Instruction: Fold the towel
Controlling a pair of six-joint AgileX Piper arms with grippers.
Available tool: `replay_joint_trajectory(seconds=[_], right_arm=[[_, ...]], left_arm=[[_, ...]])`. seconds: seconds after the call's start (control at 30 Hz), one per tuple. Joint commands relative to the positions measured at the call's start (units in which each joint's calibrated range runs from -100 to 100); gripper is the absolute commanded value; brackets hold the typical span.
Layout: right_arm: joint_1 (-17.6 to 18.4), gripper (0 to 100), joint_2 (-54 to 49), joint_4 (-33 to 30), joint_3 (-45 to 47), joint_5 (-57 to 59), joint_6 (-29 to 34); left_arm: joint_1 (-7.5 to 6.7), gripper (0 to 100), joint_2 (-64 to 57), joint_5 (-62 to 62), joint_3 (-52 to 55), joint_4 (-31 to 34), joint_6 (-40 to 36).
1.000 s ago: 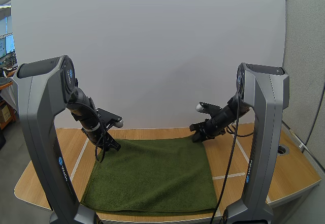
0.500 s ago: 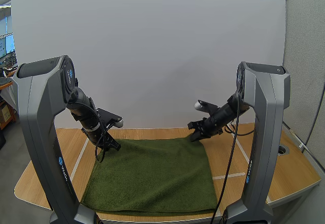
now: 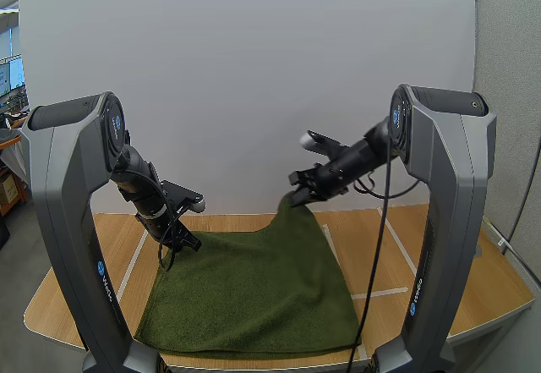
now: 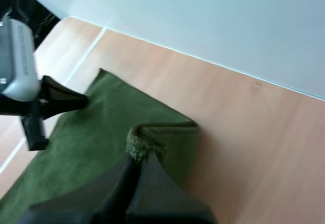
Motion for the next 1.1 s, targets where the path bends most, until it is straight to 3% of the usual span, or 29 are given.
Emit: replay_joint_trajectory(seconds=[0.0, 0.27, 0.6, 1.07], right_arm=[[2.3, 0, -1.5, 1.2, 0.0, 1.5, 1.0], [7.0, 0, -2.1, 4.3, 0.0, -2.2, 2.1], [8.8, 0, -2.1, 5.5, 0.0, -6.6, 2.1], [9.1, 0, -2.1, 10.7, 0.0, -10.1, 0.3]], left_arm=[[0.06, 0, -0.2, 1.5, -0.3, 0.1, -0.5], [0.06, 0, -0.4, 1.5, -0.3, 0.1, -0.5], [0.17, 0, -8.4, 0.0, -0.3, -0.7, -1.3], [4.08, 0, -41.5, 6.0, 7.7, -4.1, -0.8]])
